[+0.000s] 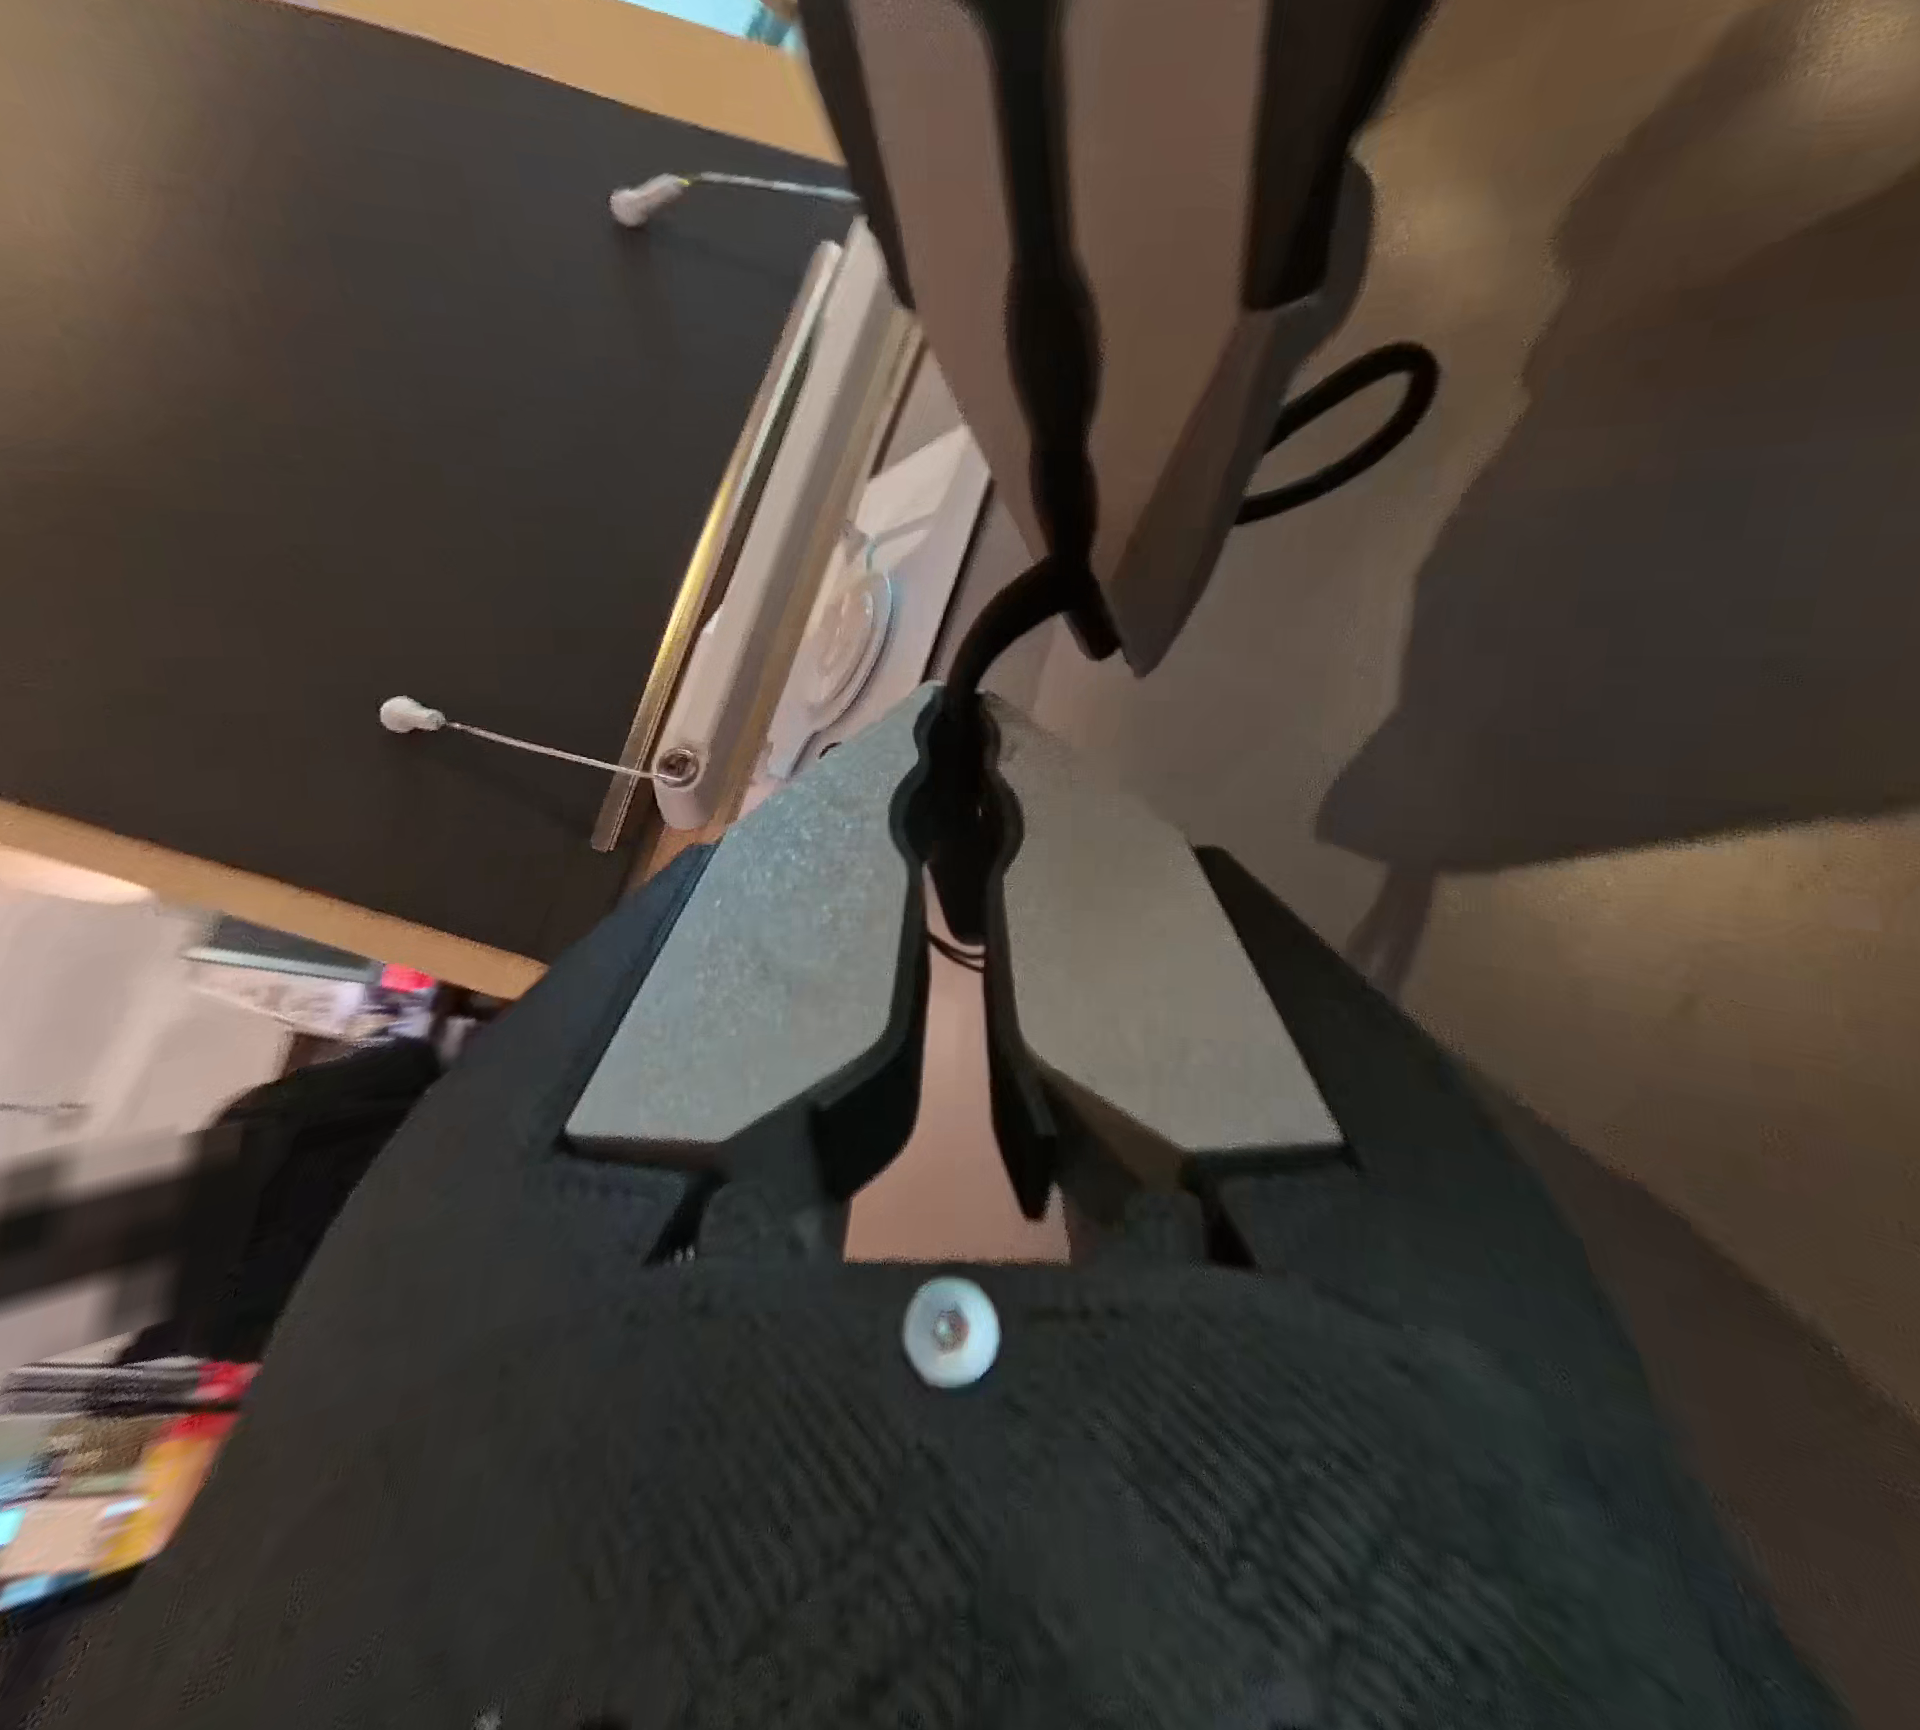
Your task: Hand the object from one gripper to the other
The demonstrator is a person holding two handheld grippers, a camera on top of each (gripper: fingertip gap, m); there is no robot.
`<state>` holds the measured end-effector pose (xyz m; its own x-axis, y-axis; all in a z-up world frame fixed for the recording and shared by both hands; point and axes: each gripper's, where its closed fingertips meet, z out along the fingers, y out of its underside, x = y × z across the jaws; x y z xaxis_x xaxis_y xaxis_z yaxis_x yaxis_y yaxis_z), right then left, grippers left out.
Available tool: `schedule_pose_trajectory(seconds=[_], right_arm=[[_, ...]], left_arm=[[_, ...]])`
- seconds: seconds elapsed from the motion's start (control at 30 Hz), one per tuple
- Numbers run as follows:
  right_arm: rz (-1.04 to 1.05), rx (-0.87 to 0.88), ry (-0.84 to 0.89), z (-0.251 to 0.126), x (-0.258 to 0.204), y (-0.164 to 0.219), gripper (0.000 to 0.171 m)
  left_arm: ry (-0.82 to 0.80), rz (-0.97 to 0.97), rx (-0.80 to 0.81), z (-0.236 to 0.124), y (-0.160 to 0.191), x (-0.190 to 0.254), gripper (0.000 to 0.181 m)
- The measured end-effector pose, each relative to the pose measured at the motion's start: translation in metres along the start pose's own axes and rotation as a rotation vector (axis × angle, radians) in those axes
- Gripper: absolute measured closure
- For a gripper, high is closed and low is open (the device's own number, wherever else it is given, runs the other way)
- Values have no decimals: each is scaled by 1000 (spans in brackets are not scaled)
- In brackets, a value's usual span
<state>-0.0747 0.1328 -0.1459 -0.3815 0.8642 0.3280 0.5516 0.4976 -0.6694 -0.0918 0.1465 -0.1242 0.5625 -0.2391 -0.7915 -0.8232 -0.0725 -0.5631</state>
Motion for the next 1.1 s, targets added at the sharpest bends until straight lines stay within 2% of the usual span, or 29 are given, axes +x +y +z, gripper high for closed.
schedule_pose_trajectory(seconds=[0.03, 0.1, 0.2, 0.3, 0.37, 0.43, 0.5, 0.6, 0.67, 0.77, 0.83, 0.93, 0.97, 1.1], right_arm=[[13, 47, -5, -6, 3, -5, 165], [23, 164, 10, -24, 13, -16, 154], [89, 337, 104, -60, 43, -26, 152], [224, 403, 229, -88, 79, -18, 146], [278, 412, 242, -90, 87, -11, 139], [290, 426, 157, -81, 76, -14, 140], [247, 427, 100, -71, 61, -22, 136], [178, 424, 165, -67, 56, -35, 137], [159, 409, 140, -59, 45, -42, 135], [85, 280, 188, -35, 36, -38, 130], [42, 218, 250, -22, 36, -34, 139], [36, 137, 252, -6, 34, -24, 153], [30, 136, 259, -4, 34, -22, 159], [94, 152, 244, -5, 38, -20, 166]], left_arm=[[7, -85, 44, -3, -6, -5, 181], [30, -281, 147, -11, -16, -19, 181], [29, -479, 226, -19, -14, -42, 181], [57, -681, 281, -22, -10, -55, 181], [89, -802, 321, -24, -10, -60, 181], [101, -871, 327, -24, -8, -63, 181], [44, -874, 253, -20, 5, -66, 181], [5, -834, 110, -13, 26, -62, 181], [8, -755, 80, -10, 26, -56, 181], [74, -673, 58, -5, 16, -35, 181], [114, -644, 59, -3, 9, -24, 181], [132, -609, 39, -2, 5, -17, 181], [142, -599, 35, -2, 4, -14, 181], [153, -566, 17, 1, 5, -6, 181]])
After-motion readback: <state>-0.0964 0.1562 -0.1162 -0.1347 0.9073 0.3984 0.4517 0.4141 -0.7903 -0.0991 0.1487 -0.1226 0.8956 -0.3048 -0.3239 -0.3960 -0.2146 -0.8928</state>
